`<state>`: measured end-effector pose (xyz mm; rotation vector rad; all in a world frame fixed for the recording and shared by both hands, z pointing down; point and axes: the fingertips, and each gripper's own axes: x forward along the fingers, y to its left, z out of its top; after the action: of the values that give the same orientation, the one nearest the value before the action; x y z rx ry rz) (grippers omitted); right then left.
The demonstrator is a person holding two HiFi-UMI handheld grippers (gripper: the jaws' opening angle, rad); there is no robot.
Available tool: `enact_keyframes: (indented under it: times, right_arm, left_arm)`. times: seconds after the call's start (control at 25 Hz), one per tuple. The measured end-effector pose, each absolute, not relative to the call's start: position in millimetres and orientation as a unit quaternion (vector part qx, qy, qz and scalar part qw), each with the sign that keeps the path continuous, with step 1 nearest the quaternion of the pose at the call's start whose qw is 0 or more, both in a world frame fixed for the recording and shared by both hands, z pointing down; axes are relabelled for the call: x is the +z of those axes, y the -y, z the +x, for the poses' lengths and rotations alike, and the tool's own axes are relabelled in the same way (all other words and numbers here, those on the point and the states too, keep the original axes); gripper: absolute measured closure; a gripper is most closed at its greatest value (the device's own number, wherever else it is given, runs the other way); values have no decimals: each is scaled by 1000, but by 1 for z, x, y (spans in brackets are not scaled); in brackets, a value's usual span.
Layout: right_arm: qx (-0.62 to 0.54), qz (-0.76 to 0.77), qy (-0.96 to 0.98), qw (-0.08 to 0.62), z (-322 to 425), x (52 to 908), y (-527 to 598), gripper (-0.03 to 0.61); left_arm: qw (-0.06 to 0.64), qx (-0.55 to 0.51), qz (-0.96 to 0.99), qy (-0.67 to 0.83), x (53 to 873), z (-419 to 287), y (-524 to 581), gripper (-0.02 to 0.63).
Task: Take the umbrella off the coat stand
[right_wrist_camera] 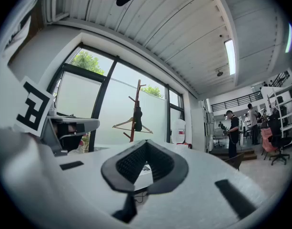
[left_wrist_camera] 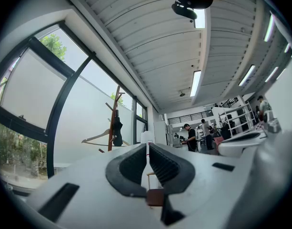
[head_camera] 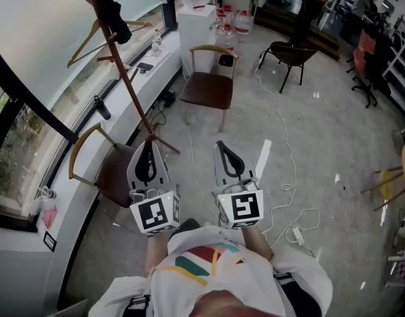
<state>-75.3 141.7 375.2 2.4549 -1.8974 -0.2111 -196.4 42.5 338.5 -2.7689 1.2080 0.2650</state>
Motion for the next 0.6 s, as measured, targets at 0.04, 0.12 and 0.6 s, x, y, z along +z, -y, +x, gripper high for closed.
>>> enact_keyframes:
  times: [0.04, 0.12, 0.6]
  right_arm:
    - [-68, 790, 609, 14, -75, 375, -143, 578]
    - [-67, 791, 608, 10, -73, 376, -144, 578]
    - [-62, 791, 608, 9, -70, 380, -145, 578]
  left_arm:
    - [56, 88, -912, -398, 339, -196, -43, 600]
    - [60, 90, -912, -397, 341, -196, -44, 600]
    - [62, 84, -915, -391, 344, -186, -46, 600]
